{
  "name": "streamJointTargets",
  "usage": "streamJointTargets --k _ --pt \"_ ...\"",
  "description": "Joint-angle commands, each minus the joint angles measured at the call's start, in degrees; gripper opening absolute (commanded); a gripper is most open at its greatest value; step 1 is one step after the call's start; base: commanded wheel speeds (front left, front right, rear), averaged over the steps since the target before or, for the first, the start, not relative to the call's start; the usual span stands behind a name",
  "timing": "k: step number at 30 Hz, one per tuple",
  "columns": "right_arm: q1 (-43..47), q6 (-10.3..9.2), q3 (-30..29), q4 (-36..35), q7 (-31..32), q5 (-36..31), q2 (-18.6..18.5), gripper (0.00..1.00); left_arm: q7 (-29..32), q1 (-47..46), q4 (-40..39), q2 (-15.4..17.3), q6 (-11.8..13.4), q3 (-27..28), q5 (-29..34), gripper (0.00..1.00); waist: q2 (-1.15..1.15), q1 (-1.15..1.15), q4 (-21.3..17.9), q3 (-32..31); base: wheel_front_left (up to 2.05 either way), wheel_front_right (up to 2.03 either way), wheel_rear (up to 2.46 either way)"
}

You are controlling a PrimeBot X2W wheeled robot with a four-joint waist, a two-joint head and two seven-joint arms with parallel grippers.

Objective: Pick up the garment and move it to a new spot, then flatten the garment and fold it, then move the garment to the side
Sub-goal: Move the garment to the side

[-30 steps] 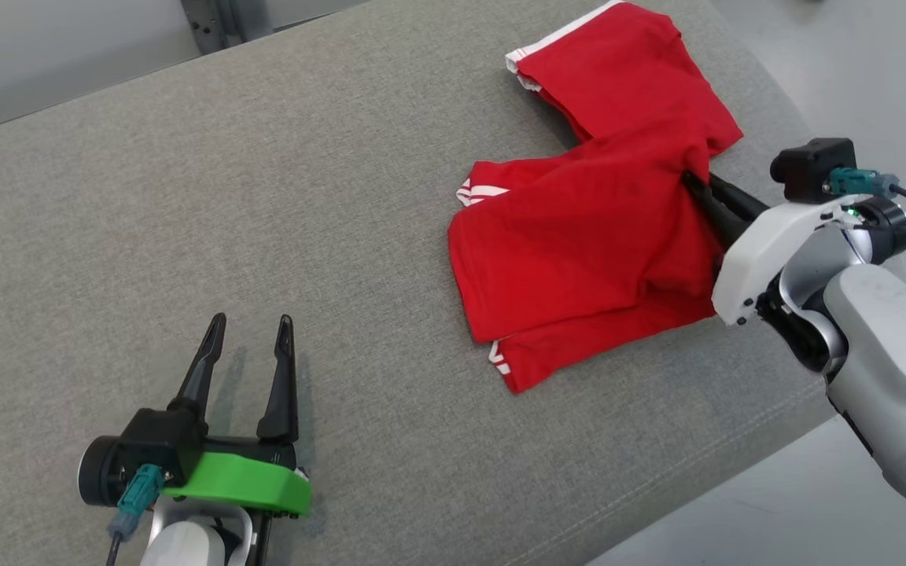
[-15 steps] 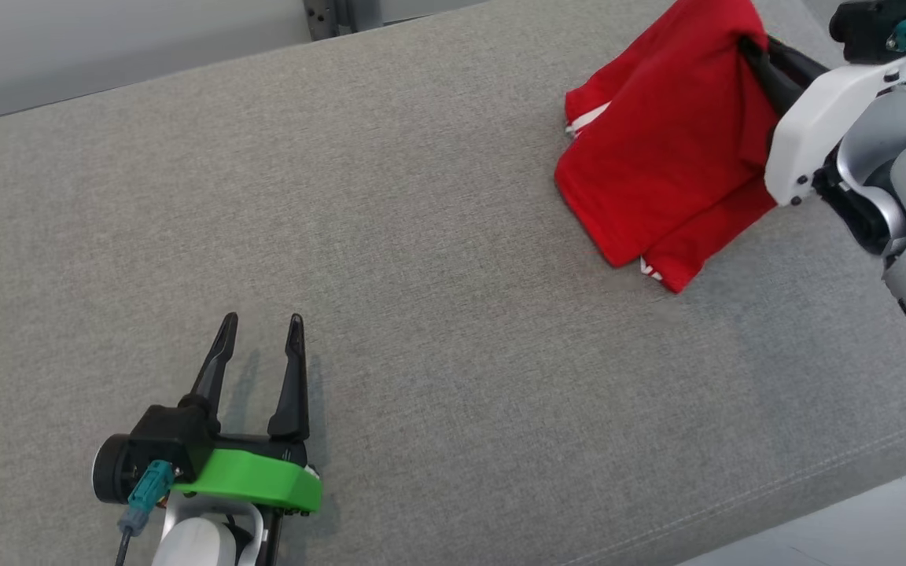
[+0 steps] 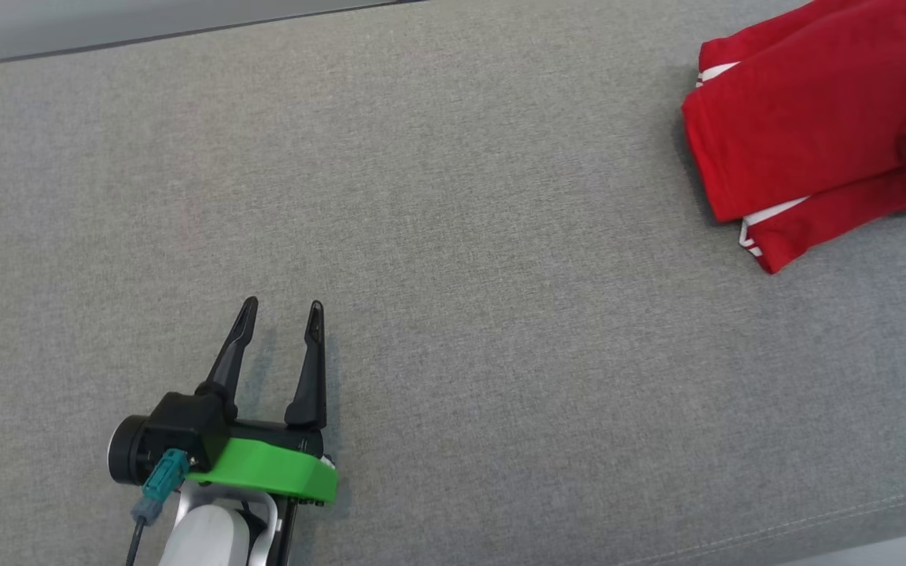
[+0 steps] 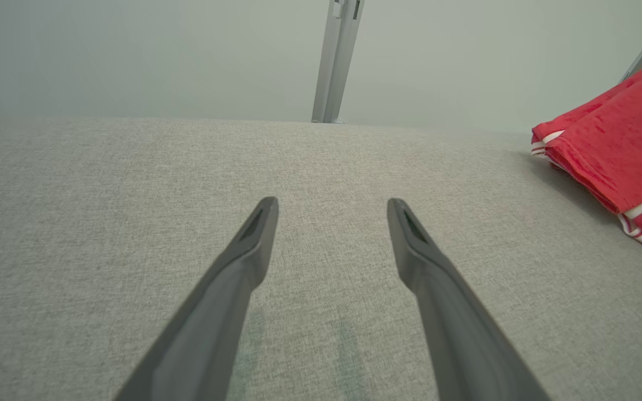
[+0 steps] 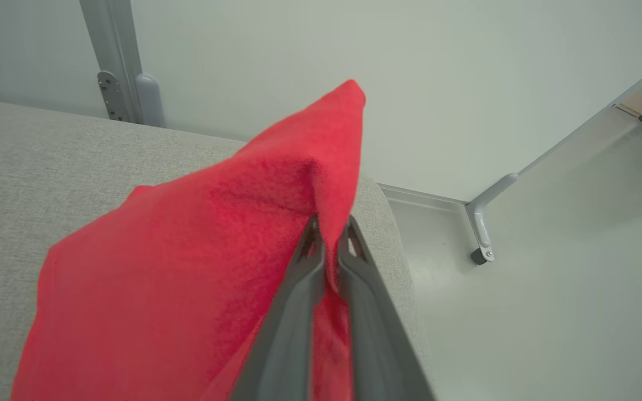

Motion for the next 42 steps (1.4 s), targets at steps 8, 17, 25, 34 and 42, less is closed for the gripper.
streamJointTargets --k 8,17,25,34,42 --pt "-3.2 -0.08 1.6 5.7 -3.4 -4.7 -5.8 0.00 -0.1 -1.8 -0.6 0.5 -0.7 -0.8 1.5 1.00 0.00 0.00 5.2 6.4 0.00 0.00 0.00" --pt "-6.8 -0.08 -1.2 14.5 -7.3 -10.6 -7.1 0.13 -0.1 -2.4 -1.1 1.1 -1.0 -1.3 2.3 1.00 0.00 0.00 6.3 8.7 0.00 0.00 0.00" --pt "-8.9 -0.08 -4.9 20.1 -12.1 -14.9 -3.8 1.00 -0.1 -2.7 -0.7 1.7 -0.8 -1.3 2.4 1.00 0.00 0.00 5.9 9.0 0.00 0.00 0.00" --pt "-8.9 -0.08 -5.8 21.4 -16.9 -17.7 1.0 1.00 -0.1 -2.5 -0.8 2.2 -0.2 -1.0 2.1 1.00 0.00 0.00 3.8 6.8 0.00 0.00 0.00" --pt "-5.2 -0.07 -6.3 16.1 -20.6 -14.3 7.6 1.00 -0.1 -3.1 -1.0 1.9 1.4 2.2 0.0 1.00 0.00 0.00 1.7 0.8 0.00 0.00 0.00"
